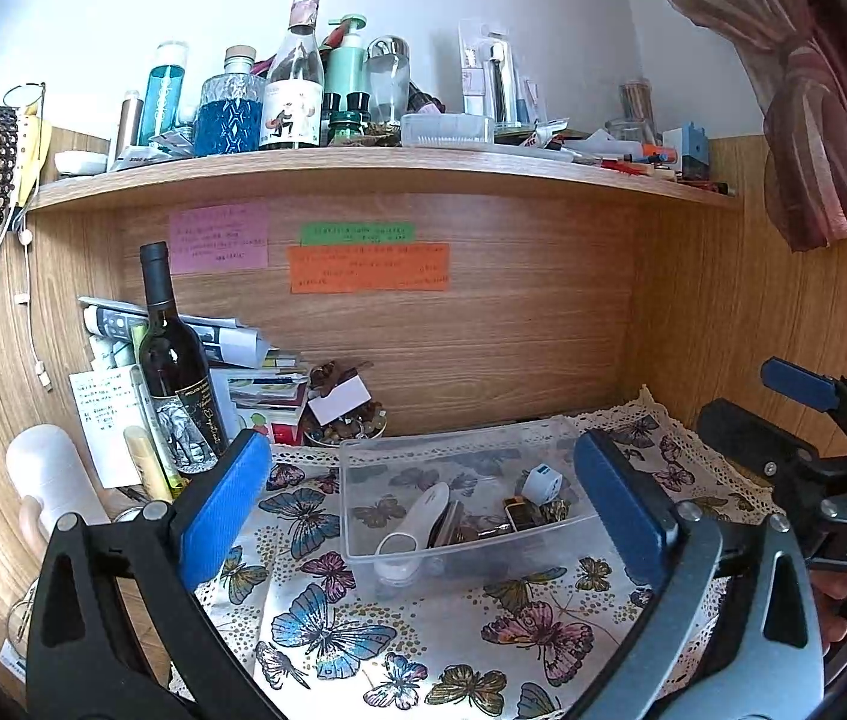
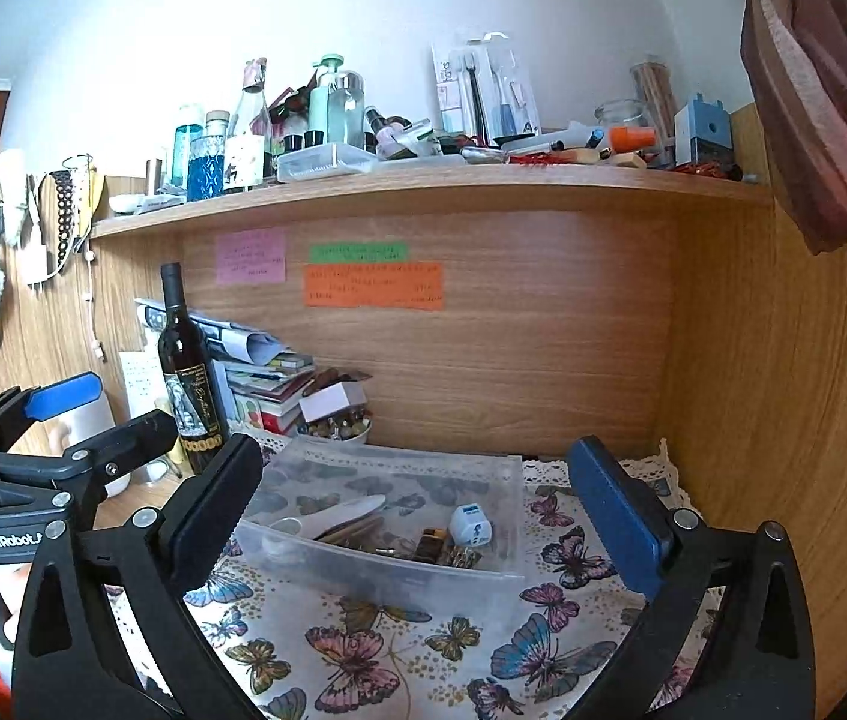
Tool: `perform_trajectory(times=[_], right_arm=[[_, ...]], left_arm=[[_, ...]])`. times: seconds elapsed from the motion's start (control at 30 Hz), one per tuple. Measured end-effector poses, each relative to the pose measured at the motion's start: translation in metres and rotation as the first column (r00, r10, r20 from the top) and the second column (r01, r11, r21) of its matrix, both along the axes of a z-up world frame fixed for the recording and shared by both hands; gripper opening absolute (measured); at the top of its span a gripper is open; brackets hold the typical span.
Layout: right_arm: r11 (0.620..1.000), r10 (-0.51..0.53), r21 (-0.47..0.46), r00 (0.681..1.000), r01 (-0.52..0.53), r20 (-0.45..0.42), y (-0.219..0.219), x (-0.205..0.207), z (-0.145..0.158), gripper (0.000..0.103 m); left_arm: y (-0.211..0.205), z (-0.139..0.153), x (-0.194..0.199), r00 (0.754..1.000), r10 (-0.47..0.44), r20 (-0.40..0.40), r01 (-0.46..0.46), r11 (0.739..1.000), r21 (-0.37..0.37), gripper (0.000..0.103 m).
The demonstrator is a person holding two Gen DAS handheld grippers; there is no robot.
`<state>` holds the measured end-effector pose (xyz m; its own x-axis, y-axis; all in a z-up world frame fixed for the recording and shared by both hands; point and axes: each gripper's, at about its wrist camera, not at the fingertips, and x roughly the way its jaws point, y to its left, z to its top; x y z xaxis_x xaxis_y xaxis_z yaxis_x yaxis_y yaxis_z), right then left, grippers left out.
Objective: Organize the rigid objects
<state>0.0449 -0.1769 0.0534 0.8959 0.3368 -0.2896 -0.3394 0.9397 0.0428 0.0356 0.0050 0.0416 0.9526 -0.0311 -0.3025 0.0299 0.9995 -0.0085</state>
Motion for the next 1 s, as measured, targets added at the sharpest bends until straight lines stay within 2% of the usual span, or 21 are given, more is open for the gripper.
perform_trajectory(times=[1.0], right_arm=[[1.0, 0.003, 0.005, 1.0, -0.003, 0.0, 0.0017, -0.0031, 0.0006, 0.103]], left_arm=[[-0.0008, -0.0037, 0.0022, 1.0, -0.004, -0.012, 0.004, 1.0, 0.005, 0.103]])
